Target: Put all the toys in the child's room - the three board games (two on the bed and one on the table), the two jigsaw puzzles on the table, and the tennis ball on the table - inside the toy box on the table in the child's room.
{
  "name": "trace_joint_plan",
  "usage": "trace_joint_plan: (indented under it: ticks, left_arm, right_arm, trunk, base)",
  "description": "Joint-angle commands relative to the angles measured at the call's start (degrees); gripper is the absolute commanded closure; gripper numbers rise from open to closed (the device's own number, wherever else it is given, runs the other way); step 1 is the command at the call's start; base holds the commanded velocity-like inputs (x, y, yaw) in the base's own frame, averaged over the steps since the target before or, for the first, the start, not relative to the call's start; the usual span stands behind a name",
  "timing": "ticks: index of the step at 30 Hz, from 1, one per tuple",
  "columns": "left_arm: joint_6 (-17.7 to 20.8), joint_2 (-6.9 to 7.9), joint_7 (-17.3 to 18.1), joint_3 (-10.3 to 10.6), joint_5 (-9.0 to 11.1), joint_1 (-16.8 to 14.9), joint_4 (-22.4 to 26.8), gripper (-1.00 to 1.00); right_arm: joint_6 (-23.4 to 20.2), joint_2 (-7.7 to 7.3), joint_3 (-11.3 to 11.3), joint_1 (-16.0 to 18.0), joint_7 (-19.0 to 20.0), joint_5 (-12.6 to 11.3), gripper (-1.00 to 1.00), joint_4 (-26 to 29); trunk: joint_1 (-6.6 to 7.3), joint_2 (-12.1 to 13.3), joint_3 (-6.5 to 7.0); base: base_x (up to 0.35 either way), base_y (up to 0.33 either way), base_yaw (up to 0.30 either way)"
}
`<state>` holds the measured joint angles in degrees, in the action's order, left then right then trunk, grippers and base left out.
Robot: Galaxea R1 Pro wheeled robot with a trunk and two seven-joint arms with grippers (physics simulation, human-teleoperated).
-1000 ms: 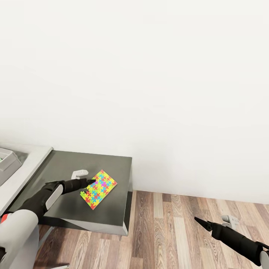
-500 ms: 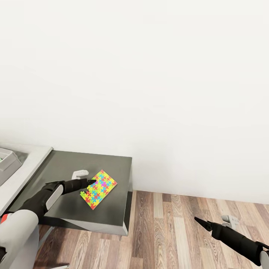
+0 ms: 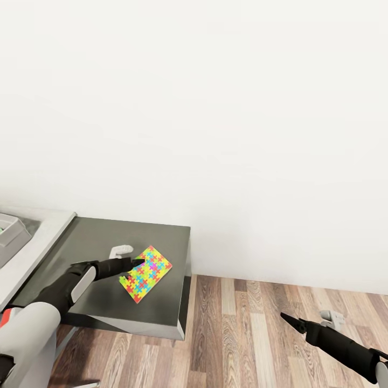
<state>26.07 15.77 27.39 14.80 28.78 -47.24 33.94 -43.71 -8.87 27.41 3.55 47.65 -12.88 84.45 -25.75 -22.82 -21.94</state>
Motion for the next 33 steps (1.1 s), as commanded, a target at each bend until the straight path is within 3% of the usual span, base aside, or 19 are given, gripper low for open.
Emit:
trace_joint_plan:
  ticks: [1,13,18,26,33]
  left_arm:
    - [0.3,0.0,-0.1,0.3,0.5,0.0,0.0,-1.0]
    - [0.3,-0.59,0.2,0.4,-0.3,0.0,0.0,-1.0]
    - [0.4,-0.85,3.8,0.5,-0.5,0.0,0.0,-1.0]
    - [0.4,-0.83,5.4,2.4,-1.4,0.0,0.0,-1.0]
    - [0.4,-0.87,5.5,2.8,-1.4,0.0,0.2,-1.0]
  right_arm:
    - [-0.3,0.0,0.1,0.0,0.2,-0.1,-1.0,0.0]
    - [-0.3,-0.08,0.2,0.0,0.3,-0.2,-1.0,0.1]
    - [-0.3,-0.09,0.2,0.0,0.3,-0.2,-1.0,0.1]
    - [-0.3,-0.09,0.2,0.0,0.4,-0.2,-1.0,0.1]
    - [-0.2,-0.08,0.2,0.0,0.8,-0.2,-1.0,0.1]
  trunk:
    - [-0.03,-0.1,-0.09]
    - [-0.03,-0.1,-0.09]
    - [-0.03,-0.1,-0.09]
    - [-0.03,-0.1,-0.09]
    - [-0.03,-0.1,-0.09]
  base:
    - [0.0,0.0,0.0]
    - [0.0,0.0,0.0]
    - [0.0,0.0,0.0]
    - [0.0,0.0,0.0]
    - [0.0,0.0,0.0]
